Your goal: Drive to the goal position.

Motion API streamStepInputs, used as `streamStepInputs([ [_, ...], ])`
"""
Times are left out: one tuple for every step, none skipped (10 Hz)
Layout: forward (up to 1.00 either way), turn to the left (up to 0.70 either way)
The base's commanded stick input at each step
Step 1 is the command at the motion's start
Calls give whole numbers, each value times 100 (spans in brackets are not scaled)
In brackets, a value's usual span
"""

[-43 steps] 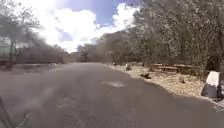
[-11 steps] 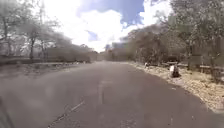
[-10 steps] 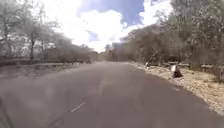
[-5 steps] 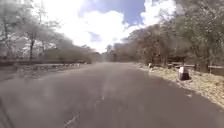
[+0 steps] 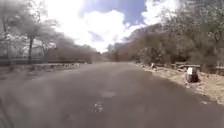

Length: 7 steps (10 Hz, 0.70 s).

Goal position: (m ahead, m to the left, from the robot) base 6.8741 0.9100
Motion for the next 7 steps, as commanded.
streamStepInputs([
  [70, -1],
  [70, -2],
  [70, -5],
  [70, -11],
  [70, 0],
  [70, 0],
  [70, 0],
])
